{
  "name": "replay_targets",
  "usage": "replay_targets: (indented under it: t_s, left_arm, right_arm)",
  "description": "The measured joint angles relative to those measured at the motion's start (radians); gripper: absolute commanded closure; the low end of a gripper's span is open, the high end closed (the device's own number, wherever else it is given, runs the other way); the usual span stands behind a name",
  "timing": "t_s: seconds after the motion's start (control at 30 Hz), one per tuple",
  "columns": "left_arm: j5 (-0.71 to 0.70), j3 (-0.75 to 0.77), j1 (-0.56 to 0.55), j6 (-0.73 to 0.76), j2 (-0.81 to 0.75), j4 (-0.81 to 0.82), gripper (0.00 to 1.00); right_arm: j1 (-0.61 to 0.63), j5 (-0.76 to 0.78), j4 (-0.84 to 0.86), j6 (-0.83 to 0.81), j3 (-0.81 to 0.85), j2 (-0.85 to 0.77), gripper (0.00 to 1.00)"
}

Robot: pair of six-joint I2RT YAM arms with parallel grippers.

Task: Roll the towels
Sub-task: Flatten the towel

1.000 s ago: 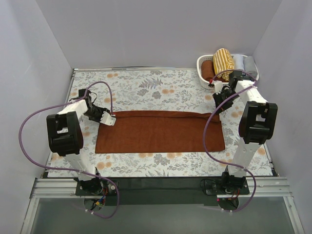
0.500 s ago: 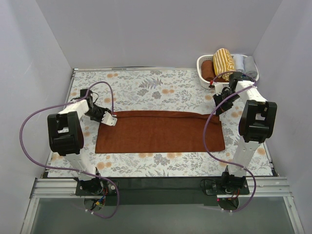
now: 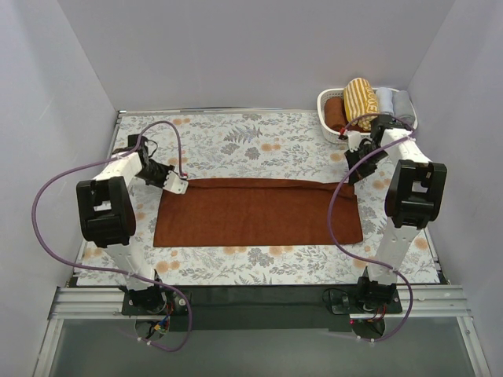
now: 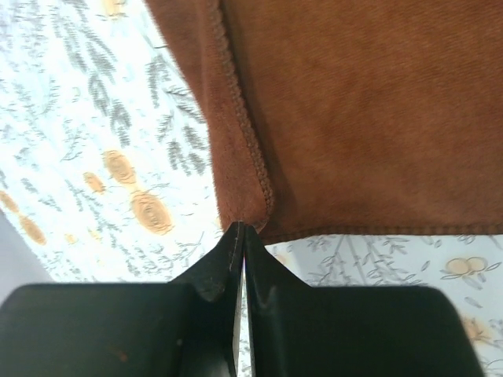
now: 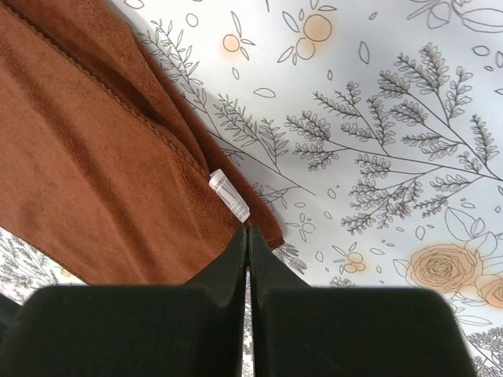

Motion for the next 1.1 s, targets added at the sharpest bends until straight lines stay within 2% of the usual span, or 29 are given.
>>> replay_targets:
  t_s: [0.2, 0.4, 0.6, 0.87, 1.1]
  left_arm:
    - [0.042, 0.082, 0.0, -0.001, 0.018, -0.042, 1.0]
    - [0.096, 0.196, 0.005, -0.05, 0.112, -0.046, 1.0]
    - [0.124, 0.272, 0.006, -0.216, 0.203, 0.016, 1.0]
    - [0.124, 0.28, 0.007, -0.442, 0.249, 0.159, 1.0]
    - [0.119, 0.281, 0.021, -0.541, 0.278, 0.226, 1.0]
  right_arm:
    - [-0.018, -0.001, 0.0, 0.012, 0.035, 0.007, 0.99]
    - [-0.033, -0.005, 0.025, 0.042, 0.053, 0.01, 0.99]
    - [-0.037, -0.005, 0.085, 0.089, 0.059, 0.045, 0.99]
    - [-0.037, 0.006, 0.166, 0.161, 0.085, 0.102, 0.99]
    - [-0.037, 0.032, 0.225, 0.222, 0.153, 0.128, 0.99]
